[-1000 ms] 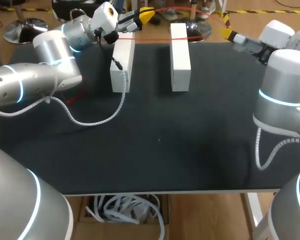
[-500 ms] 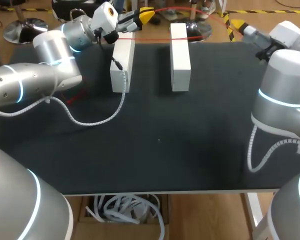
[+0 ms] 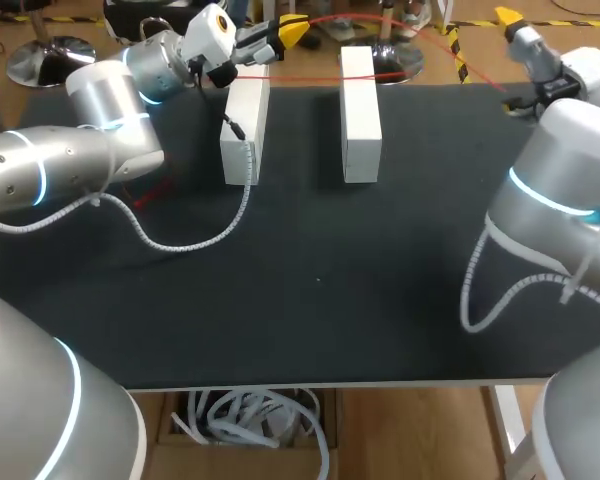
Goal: Grab the tape and strap the tape.
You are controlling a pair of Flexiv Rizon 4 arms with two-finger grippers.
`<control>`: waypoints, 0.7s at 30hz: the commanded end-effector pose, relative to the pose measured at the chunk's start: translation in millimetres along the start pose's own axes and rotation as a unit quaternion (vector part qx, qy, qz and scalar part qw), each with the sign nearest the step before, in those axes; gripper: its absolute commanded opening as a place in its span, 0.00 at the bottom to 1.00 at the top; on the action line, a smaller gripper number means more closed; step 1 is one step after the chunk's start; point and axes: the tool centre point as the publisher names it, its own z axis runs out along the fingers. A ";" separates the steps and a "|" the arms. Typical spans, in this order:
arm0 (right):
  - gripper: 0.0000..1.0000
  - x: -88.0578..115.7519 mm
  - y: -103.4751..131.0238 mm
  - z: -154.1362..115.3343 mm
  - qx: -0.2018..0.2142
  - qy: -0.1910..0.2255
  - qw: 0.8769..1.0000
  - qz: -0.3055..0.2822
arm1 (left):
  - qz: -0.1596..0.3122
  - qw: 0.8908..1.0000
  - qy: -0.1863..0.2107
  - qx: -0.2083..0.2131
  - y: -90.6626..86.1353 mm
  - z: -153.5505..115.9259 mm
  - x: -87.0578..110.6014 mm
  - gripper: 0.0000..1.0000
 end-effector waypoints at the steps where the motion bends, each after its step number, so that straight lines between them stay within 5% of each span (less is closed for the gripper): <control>1: 1.00 -8.9 -3.3 9.5 -0.082 0.166 0.961 0.206 | 0.000 1.000 -0.002 -0.001 -0.7 0.5 1.2 0.00; 21: 1.00 7.4 33.8 29.8 -0.125 0.178 0.955 0.204 | 0.000 1.000 -0.002 -0.001 -0.7 0.5 1.2 0.00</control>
